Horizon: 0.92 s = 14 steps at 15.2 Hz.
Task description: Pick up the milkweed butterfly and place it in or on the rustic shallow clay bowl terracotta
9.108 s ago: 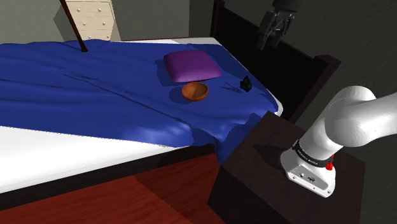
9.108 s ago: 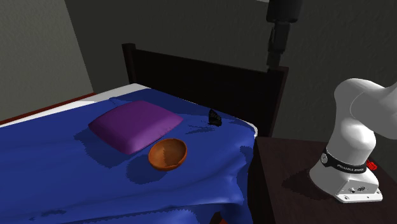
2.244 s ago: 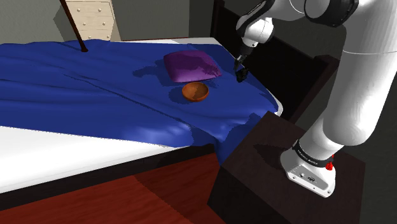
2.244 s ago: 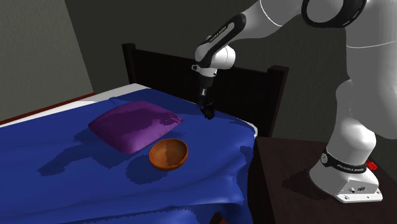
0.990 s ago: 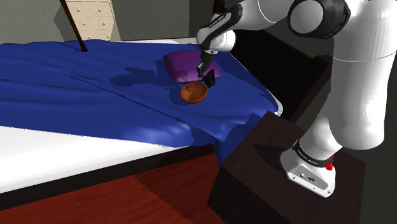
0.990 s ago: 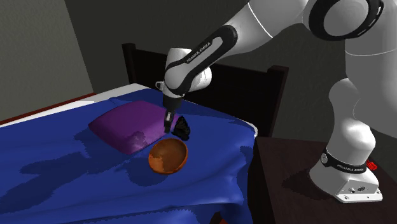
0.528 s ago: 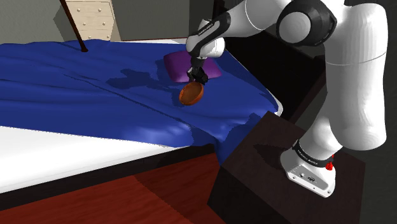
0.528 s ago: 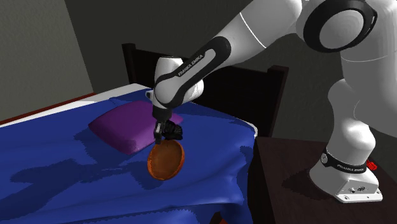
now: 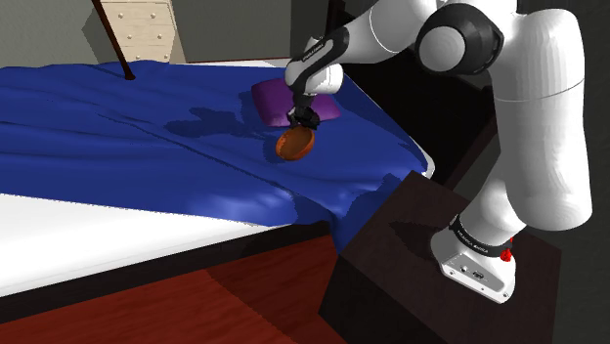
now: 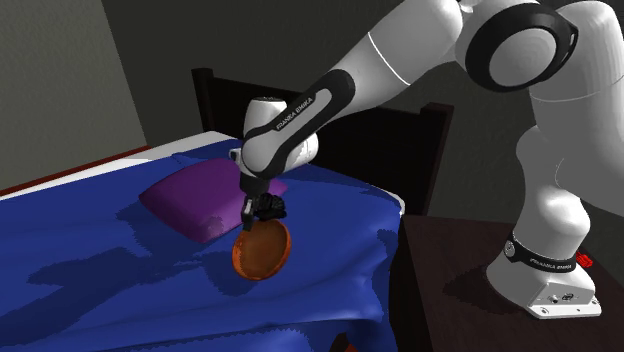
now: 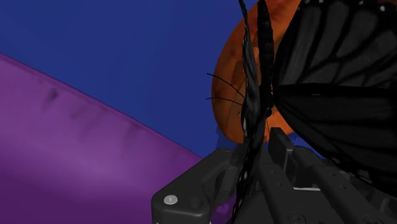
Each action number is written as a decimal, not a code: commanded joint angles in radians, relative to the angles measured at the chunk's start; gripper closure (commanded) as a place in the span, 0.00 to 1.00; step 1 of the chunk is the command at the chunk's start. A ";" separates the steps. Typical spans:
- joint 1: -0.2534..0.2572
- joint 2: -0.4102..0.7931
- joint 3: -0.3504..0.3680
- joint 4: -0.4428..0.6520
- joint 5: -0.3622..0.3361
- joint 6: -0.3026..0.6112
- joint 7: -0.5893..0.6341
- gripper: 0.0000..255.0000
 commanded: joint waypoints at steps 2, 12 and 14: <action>0.005 0.005 0.008 -0.009 0.003 -0.002 -0.001 1.00; 0.022 -0.053 -0.017 -0.034 -0.026 -0.034 0.017 0.00; 0.037 -0.103 -0.040 -0.050 -0.055 -0.065 0.034 0.00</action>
